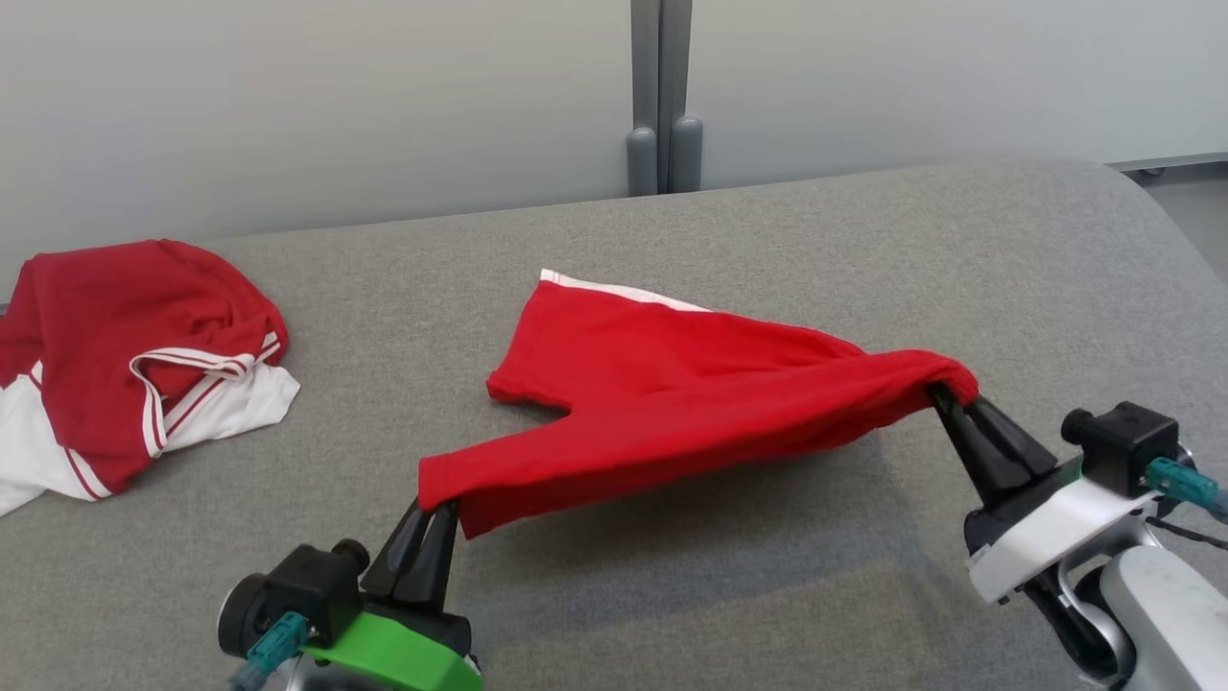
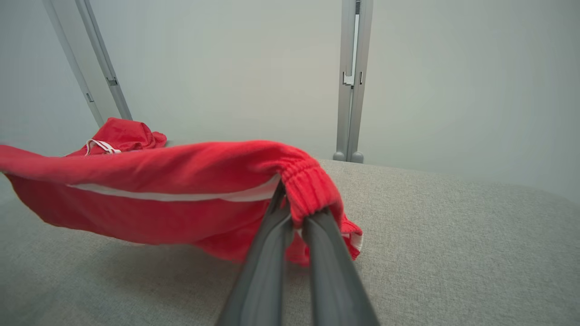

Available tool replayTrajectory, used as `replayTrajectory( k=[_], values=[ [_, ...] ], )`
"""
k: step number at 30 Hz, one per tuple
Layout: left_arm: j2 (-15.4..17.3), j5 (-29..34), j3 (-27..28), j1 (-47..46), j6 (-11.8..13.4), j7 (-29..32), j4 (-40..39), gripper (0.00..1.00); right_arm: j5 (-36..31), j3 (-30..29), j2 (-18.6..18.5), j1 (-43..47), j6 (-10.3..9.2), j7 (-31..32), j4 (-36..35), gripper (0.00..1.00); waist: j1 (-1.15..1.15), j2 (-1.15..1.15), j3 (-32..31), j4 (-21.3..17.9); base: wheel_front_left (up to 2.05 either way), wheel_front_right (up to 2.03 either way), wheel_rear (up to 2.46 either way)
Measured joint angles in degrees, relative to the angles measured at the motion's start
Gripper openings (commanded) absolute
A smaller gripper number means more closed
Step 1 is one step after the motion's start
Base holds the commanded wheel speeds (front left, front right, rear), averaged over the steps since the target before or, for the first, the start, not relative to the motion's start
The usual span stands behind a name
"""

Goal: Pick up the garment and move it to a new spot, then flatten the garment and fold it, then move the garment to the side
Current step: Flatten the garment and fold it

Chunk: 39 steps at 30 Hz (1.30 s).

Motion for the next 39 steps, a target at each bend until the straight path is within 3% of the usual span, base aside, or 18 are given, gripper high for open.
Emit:
replayTrajectory(
  k=[6,10,25,35,39],
  values=[
    [1.83,-0.52,-0.03,2.8,-0.01,1.38,-4.03,0.0,1.57,-0.66,-3.09,2.15,0.0,0.21,-4.11,0.0,0.0,0.0,-0.59,-0.08,0.0,0.0,0.0],
    [2.42,-1.1,-1.08,5.31,-0.09,3.91,-4.1,0.0,2.31,1.16,-4.64,5.7,0.01,3.67,-3.88,0.0,0.0,0.0,-0.67,-0.2,0.0,0.0,0.0],
    [7.43,-3.74,-5.8,10.29,-3.5,16.71,-5.67,0.0,10.49,3.33,-6.04,9.57,0.52,11.62,-8.42,0.0,0.0,0.0,1.97,-0.28,0.0,0.0,0.0],
    [6.0,-6.45,-2.43,-3.89,-3.58,21.49,-6.49,0.0,16.85,0.64,-5.81,0.87,0.53,15.01,-8.75,0.0,0.0,0.0,6.39,-0.68,0.0,0.0,0.0],
    [4.17,-6.53,-1.69,-11.52,-3.42,24.85,-3.31,0.0,21.68,-0.64,-3.05,-3.49,0.53,16.93,-6.47,0.0,0.0,0.0,8.85,-1.13,0.0,0.0,0.0]
  ],
)
